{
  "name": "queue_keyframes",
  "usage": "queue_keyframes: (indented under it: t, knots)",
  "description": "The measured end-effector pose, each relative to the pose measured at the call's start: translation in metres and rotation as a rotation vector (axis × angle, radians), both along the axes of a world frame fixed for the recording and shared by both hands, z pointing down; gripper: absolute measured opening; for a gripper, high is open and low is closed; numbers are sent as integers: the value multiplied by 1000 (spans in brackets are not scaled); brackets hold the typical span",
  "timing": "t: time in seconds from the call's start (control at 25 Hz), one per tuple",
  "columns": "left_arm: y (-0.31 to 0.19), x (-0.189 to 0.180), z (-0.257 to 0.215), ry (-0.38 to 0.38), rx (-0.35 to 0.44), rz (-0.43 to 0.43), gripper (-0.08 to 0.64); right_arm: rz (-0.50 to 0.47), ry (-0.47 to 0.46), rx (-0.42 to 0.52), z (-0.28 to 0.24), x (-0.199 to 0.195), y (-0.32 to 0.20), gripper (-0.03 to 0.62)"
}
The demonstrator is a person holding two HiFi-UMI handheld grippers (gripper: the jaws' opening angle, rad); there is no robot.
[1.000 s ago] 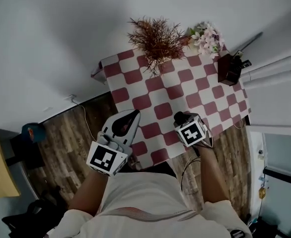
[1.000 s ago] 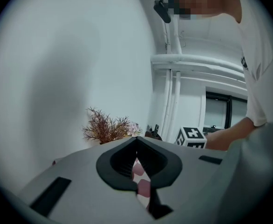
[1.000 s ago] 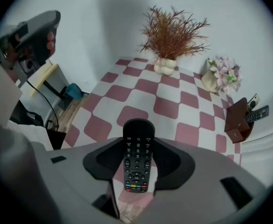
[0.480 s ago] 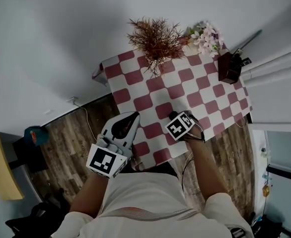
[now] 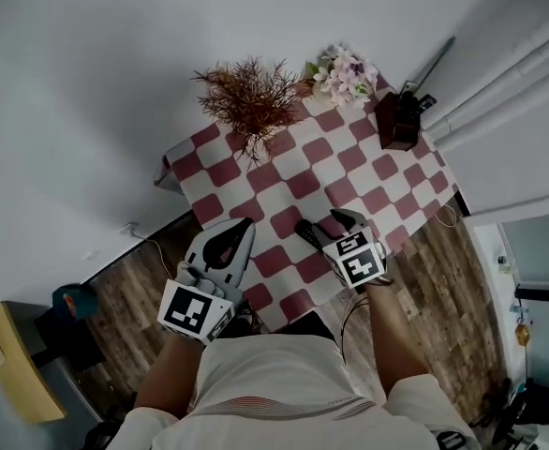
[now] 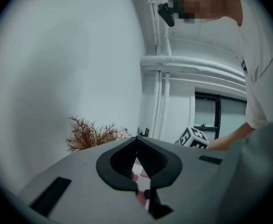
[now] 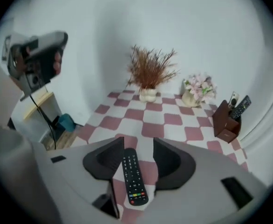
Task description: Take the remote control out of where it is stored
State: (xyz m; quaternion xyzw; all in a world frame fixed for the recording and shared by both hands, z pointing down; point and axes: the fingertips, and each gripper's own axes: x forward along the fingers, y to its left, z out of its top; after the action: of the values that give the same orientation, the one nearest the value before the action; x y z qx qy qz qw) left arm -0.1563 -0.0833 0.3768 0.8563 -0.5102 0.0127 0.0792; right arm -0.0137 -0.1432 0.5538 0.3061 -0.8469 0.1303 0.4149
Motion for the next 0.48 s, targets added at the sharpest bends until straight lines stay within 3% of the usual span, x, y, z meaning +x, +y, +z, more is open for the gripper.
queue_keyframes:
  t: [0.2, 0.32, 0.48]
  knots:
    - [-14, 21, -18, -11, 35, 62, 9, 154, -330, 256, -101, 33, -7, 131]
    - [-21, 33, -31, -11, 58, 90, 9, 260, -444, 390, -147, 59, -6, 63]
    - [-28, 47, -47, 6, 83, 116, 9, 364, -525, 520, -188, 90, -1, 40]
